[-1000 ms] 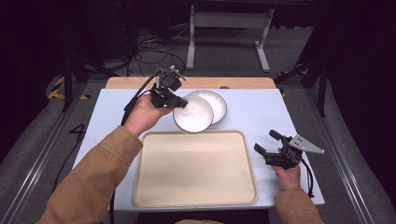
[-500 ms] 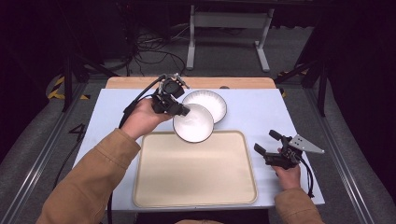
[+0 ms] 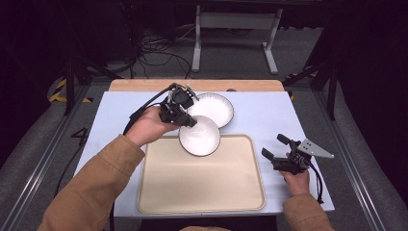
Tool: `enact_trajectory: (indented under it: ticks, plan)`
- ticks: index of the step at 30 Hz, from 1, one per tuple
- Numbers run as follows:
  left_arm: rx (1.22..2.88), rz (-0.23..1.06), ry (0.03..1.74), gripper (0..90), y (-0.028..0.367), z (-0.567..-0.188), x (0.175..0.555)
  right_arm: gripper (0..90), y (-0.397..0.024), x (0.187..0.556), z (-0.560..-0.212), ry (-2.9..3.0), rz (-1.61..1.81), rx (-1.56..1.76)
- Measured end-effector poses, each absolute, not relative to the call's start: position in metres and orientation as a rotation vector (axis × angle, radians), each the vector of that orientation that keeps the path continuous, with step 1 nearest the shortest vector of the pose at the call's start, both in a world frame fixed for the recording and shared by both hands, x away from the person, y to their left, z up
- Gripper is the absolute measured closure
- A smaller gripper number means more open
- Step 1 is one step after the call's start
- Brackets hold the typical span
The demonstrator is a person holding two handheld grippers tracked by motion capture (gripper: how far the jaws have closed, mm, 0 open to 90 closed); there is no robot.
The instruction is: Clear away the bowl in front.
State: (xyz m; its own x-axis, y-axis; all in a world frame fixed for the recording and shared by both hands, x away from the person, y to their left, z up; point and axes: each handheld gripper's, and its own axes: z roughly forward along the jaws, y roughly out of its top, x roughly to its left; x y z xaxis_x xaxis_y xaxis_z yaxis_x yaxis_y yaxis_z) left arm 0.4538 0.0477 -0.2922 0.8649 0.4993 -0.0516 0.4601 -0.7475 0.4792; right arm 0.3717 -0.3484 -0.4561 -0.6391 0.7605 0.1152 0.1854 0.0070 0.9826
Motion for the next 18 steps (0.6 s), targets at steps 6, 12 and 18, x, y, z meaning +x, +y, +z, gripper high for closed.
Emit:
enact_trajectory:
  ticks: [6, 12, 18]
  plan:
    - [2.586, 0.084, 0.682, 82.3, 0.042, -0.302, 0.451, 4.0, -0.348, 0.372, -0.456, 1.836, 1.673, 0.970]
    - [2.622, 0.074, 0.650, 82.3, 0.035, -0.313, 0.447, 4.0, -0.348, 0.372, -0.456, 1.836, 1.673, 0.969]
    - [2.649, 0.050, 0.629, 82.3, 0.028, -0.328, 0.444, 4.0, -0.348, 0.372, -0.456, 1.836, 1.672, 0.968]
